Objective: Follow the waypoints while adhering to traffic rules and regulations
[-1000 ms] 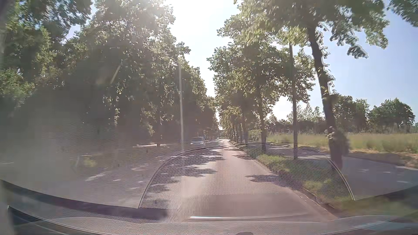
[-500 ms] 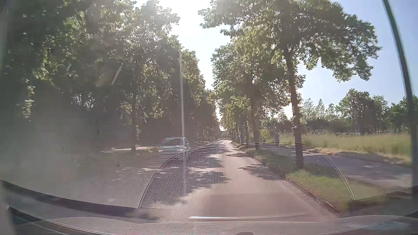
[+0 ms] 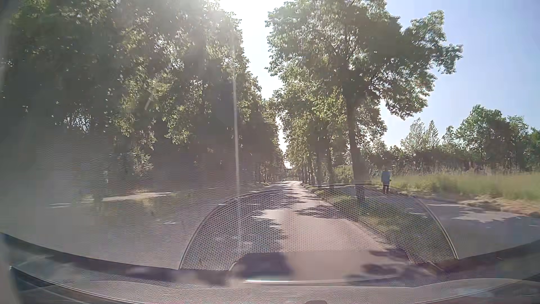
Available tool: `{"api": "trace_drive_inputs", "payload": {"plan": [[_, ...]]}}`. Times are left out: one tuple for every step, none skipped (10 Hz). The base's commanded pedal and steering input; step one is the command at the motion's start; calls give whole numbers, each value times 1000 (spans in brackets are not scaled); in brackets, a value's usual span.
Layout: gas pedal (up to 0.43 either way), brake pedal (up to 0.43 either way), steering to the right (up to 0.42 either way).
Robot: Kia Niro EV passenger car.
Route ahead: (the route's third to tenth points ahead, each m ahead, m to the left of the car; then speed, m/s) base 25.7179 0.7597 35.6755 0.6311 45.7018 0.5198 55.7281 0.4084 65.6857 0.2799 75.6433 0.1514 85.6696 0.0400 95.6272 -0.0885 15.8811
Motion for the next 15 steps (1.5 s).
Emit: {"api": "trace_drive_inputs", "payload": {"plan": [[189,12,1],[189,12,1],[189,12,1],[189,12,1],[189,12,2],[189,12,2],[189,12,2],[189,12,2],[189,12,2],[189,12,2],[189,12,2],[189,12,1],[189,12,1],[189,12,2],[189,12,1]]}}
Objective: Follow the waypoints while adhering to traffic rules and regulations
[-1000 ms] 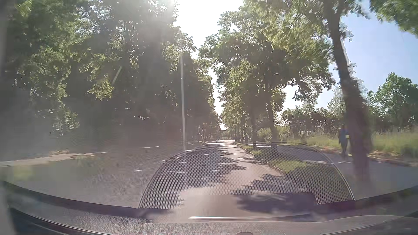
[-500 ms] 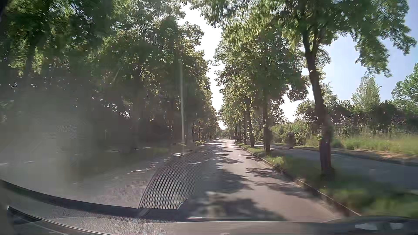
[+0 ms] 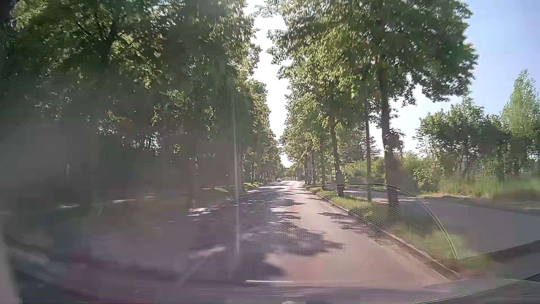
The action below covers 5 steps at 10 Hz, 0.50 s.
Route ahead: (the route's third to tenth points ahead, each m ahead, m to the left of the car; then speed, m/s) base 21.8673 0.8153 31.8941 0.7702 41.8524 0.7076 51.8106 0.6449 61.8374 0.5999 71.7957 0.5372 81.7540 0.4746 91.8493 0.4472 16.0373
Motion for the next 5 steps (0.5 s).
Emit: {"api": "trace_drive_inputs", "payload": {"plan": [[177,12,2],[169,12,1],[157,12,2],[150,12,1],[138,12,2]]}}
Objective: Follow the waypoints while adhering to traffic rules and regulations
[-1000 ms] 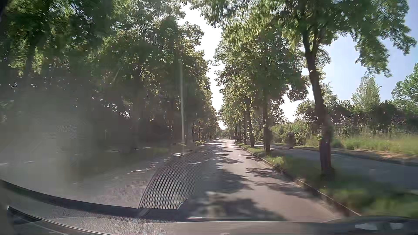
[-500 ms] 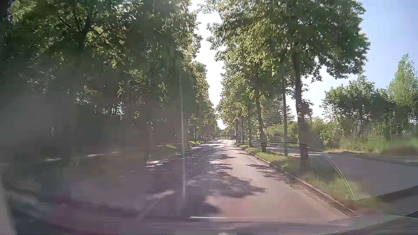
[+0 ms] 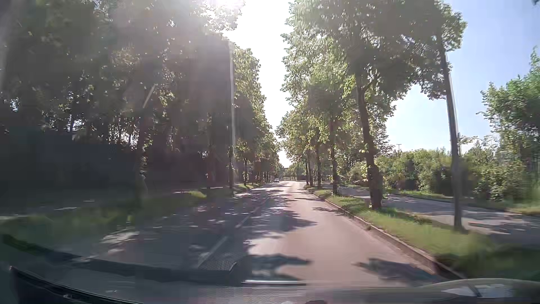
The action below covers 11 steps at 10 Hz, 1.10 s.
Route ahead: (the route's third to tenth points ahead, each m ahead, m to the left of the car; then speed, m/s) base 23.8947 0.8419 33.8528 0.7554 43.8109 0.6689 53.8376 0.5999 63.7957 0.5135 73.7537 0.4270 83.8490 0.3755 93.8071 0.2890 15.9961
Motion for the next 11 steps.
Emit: {"api": "trace_drive_inputs", "payload": {"plan": [[130,12,1],[130,12,1],[130,6,1],[130,12,1],[130,12,0],[130,6,1],[130,12,1],[130,12,1],[130,12,1],[130,6,1],[130,12,1]]}}
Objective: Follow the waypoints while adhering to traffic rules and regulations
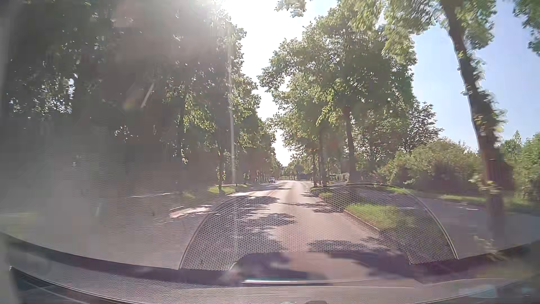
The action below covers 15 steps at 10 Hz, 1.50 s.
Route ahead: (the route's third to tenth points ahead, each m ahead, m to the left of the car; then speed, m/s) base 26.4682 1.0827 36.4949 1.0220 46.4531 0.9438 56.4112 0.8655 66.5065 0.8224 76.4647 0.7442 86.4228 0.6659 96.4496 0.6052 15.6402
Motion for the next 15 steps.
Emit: {"api": "trace_drive_inputs", "payload": {"plan": [[130,12,1],[130,12,1],[130,6,1],[130,12,1],[138,12,1],[138,6,2],[138,18,2],[138,12,2],[150,12,3],[150,6,3],[169,12,3],[169,12,3],[169,6,4],[177,12,3],[177,12,4]]}}
